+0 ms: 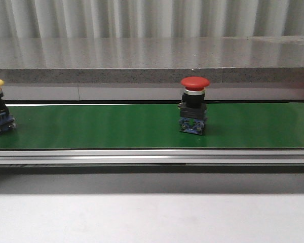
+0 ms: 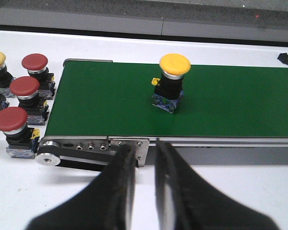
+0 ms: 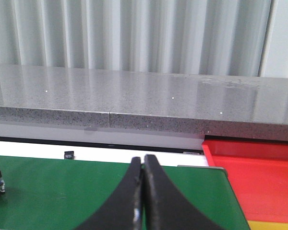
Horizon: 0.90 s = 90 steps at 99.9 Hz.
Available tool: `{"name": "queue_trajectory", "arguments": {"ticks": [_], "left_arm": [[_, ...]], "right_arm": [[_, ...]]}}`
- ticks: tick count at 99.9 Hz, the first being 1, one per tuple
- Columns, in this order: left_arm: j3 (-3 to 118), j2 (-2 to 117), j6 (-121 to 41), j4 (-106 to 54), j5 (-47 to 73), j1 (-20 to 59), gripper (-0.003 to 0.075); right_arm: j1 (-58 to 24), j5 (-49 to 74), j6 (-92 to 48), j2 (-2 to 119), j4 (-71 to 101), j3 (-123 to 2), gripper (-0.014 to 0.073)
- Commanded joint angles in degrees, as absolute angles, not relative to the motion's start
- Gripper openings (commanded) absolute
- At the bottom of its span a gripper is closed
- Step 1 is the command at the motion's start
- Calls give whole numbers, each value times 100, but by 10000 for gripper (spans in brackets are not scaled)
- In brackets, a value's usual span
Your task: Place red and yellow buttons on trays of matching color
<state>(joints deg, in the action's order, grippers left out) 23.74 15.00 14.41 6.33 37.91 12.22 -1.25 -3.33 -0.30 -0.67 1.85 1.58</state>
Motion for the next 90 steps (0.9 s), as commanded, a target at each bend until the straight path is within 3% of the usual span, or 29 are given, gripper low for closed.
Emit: {"name": "queue_trajectory", "arguments": {"ticks": [1, 28, 58, 90], "left_arm": [[2503, 1528, 1440, 660, 3339, 1268, -17], [2503, 1528, 1440, 660, 3339, 1268, -20], [2503, 1528, 1440, 660, 3339, 1268, -20], [2503, 1528, 1440, 660, 3339, 1268, -20]], "right_arm": [[-99, -775, -78, -124, 187, 95, -67], [-99, 681, 149, 295, 301, -1044, -67], [-99, 3714, 285, 2519, 398, -3316, -67], [-99, 4015, 285, 4546, 842, -4193, -66]]}}
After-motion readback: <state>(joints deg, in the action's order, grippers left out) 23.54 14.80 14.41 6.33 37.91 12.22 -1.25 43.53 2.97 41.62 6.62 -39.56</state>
